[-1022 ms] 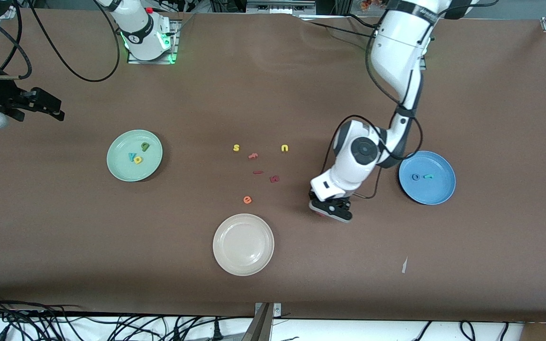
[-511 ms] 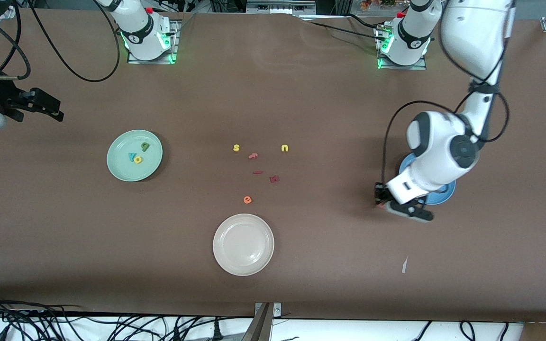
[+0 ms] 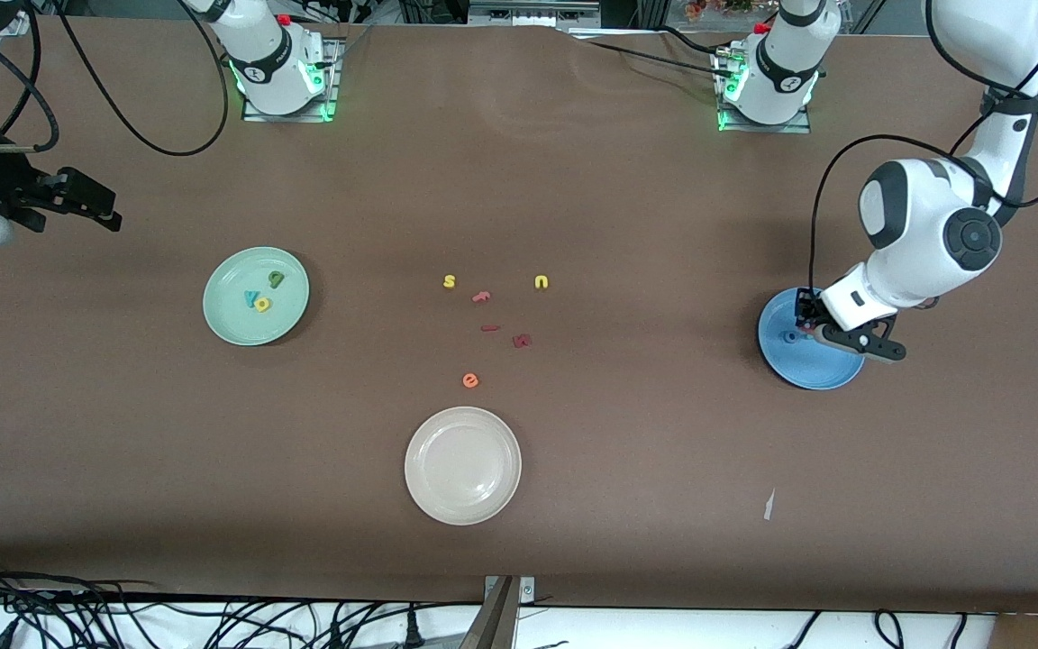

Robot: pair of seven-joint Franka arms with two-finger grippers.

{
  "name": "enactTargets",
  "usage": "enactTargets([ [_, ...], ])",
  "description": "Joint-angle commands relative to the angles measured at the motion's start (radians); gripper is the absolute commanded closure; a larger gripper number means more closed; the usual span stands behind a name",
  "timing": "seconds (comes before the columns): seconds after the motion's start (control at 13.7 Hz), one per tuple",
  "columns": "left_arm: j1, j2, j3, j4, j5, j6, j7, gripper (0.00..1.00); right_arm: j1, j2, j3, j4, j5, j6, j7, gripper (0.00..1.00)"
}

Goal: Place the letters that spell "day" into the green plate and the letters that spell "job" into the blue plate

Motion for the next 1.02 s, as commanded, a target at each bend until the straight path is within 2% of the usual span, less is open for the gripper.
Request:
enactTargets([
  [0.0, 0.036, -0.037, -0.018, -0.035, 0.027, 0.002, 0.02, 0.0, 0.004, 0.006, -0.002, 0.019, 0.015, -0.006, 0.008, 0.0],
  [0.22, 0.063, -0.058, -0.018, -0.051, 0.027, 0.002, 0.016, 0.0, 0.004, 0.006, -0.002, 0.019, 0.012, -0.006, 0.008, 0.0],
  [0.44, 0.101, -0.159, -0.019, -0.081, 0.026, -0.046, 0.026, 0.0, 0.004, 0.008, 0.0, 0.019, 0.014, -0.006, 0.009, 0.0],
  [0.51, 0.105, -0.173, -0.019, -0.077, 0.023, -0.044, 0.026, 0.0, 0.004, 0.008, 0.0, 0.019, 0.015, -0.006, 0.009, 0.0],
  [0.73, 0.103, -0.302, -0.03, -0.066, 0.027, -0.067, 0.023, 0.0, 0.004, 0.008, 0.0, 0.019, 0.015, -0.005, 0.009, 0.0],
  [0.8, 0.112, -0.339, -0.056, -0.055, 0.027, -0.115, 0.021, 0.0, 0.004, 0.006, -0.002, 0.019, 0.015, -0.005, 0.009, 0.0],
  [0.95, 0.147, -0.387, -0.082, 0.032, 0.029, -0.269, 0.02, 0.0, 0.004, 0.008, -0.002, 0.019, 0.014, -0.005, 0.009, 0.0],
])
